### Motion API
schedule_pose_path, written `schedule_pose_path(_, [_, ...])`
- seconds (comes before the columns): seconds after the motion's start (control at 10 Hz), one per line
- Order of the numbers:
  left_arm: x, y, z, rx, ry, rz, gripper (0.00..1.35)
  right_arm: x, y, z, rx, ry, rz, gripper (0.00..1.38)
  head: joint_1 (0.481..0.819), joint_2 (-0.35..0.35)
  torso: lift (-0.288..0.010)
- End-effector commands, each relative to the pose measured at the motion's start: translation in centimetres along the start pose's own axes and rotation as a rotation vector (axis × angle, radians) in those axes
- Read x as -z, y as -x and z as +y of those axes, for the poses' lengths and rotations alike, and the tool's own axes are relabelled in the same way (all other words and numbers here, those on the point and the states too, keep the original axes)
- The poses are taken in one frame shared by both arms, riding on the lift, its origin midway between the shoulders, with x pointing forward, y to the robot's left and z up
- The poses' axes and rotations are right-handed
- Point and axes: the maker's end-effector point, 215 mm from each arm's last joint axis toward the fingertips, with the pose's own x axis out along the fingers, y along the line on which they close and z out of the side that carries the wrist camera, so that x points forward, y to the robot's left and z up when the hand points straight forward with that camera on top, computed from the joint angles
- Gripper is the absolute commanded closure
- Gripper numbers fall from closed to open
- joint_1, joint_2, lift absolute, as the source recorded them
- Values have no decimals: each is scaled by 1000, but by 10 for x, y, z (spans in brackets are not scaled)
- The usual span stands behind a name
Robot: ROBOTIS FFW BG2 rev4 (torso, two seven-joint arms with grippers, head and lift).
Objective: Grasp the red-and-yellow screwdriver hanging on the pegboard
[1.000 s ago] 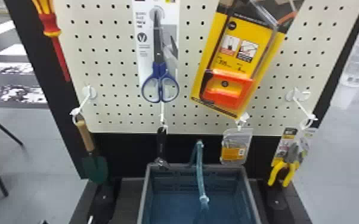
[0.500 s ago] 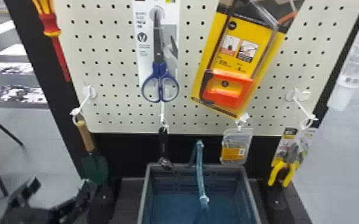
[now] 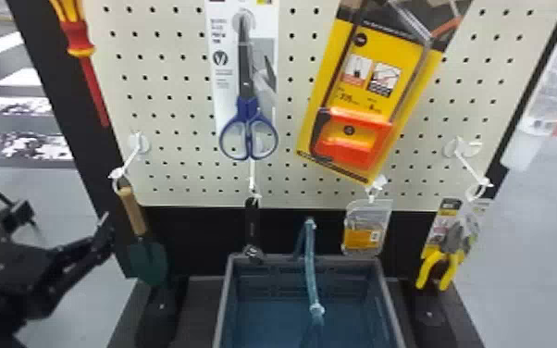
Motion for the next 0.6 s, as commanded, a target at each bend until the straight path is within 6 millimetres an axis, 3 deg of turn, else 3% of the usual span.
schedule_pose_path(0.0, [-17, -13, 14, -5, -41, -17, 188, 0, 0, 0, 0, 1, 0, 372, 549, 0, -100])
schedule_pose_path(0.2, [-54, -30, 17, 36, -92, -60, 188, -4, -3, 1, -2, 6, -7, 371, 549, 0, -100])
schedule_pose_path(0.5, [-114, -33, 15, 55, -98, -135, 188, -7, -6, 2, -5, 12, -14, 369, 549, 0, -100])
